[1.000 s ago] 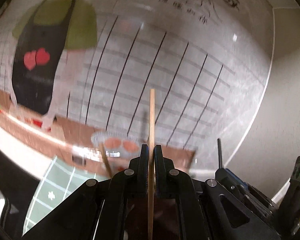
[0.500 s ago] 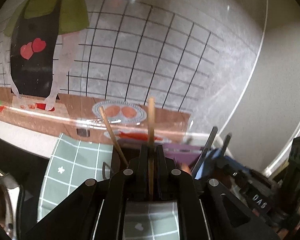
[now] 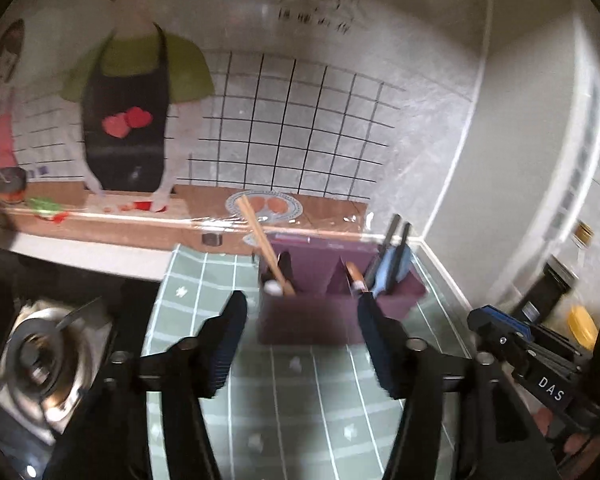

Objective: Organize utensils

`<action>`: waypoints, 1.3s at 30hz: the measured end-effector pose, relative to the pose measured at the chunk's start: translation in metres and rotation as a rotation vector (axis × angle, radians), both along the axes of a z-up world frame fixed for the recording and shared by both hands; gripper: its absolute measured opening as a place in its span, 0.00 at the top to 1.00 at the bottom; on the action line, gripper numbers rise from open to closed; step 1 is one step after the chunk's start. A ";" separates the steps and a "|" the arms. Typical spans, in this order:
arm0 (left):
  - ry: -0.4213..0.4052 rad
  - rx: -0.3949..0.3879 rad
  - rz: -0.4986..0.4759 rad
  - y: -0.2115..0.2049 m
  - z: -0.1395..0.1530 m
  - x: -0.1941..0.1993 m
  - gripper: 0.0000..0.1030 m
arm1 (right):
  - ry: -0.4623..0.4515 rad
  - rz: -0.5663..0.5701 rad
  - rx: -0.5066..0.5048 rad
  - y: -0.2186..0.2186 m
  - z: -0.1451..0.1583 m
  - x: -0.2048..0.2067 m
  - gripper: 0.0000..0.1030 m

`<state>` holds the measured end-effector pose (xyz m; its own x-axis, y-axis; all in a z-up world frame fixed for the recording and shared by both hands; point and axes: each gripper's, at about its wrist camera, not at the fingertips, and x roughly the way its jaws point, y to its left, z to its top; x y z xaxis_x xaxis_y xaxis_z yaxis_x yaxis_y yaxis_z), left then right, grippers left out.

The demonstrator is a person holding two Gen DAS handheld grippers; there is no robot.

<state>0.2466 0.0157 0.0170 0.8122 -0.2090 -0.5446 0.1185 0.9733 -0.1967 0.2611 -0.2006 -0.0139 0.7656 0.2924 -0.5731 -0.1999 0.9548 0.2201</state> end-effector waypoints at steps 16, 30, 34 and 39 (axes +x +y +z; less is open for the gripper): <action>-0.027 0.151 0.040 -0.012 0.026 -0.157 0.41 | -0.058 0.028 -0.083 0.016 0.039 -0.163 0.75; -0.012 0.182 0.041 -0.019 0.025 -0.171 0.41 | -0.073 -0.008 -0.118 0.016 0.041 -0.187 0.75; -0.009 0.177 0.041 -0.018 0.024 -0.169 0.41 | -0.064 -0.014 -0.115 0.015 0.041 -0.186 0.75; 0.001 0.171 0.041 -0.019 0.022 -0.166 0.41 | -0.062 -0.012 -0.119 0.016 0.040 -0.185 0.75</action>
<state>0.0810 -0.0031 0.0393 0.8177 -0.0799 -0.5701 0.0779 0.9966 -0.0279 0.0758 -0.1843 0.0260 0.8039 0.2153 -0.5544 -0.1977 0.9759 0.0923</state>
